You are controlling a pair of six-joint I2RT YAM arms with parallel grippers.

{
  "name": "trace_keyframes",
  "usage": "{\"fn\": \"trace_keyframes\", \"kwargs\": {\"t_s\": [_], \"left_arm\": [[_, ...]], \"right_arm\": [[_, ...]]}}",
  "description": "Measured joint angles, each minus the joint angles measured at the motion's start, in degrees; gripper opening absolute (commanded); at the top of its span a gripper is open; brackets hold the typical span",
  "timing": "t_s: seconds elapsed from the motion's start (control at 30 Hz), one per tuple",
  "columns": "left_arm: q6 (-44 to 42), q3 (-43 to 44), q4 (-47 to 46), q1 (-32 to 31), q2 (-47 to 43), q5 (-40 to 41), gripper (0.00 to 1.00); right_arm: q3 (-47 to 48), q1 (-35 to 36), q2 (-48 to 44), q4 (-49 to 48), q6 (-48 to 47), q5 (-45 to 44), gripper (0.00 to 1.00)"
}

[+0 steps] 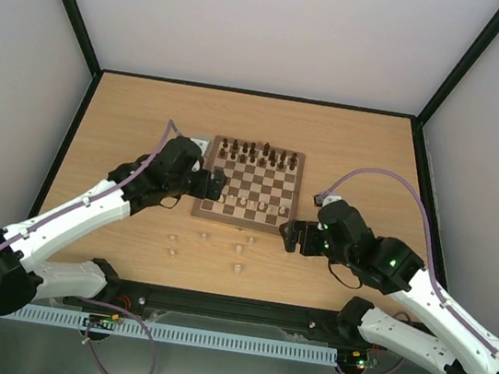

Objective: Set up the chess pieces on the board
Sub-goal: Pick up the chess piece at the center of the board.

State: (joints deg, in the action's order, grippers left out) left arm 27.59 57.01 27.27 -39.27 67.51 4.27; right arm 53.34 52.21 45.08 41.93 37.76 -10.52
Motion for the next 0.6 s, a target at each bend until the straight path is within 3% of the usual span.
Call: {"fn": "trace_keyframes", "kwargs": {"t_s": [0.47,0.6], "left_arm": [[0.2,-3.8,-2.4,0.0,-5.0,-4.2,0.99],[0.2,-4.0,-2.6,0.0,-5.2,-5.6,0.99]], "right_arm": [[-5.3,0.0,6.0,0.9,10.0,-3.5,1.0],[-5.4,0.0,9.9,1.5,11.9,-6.3,0.87]]}}
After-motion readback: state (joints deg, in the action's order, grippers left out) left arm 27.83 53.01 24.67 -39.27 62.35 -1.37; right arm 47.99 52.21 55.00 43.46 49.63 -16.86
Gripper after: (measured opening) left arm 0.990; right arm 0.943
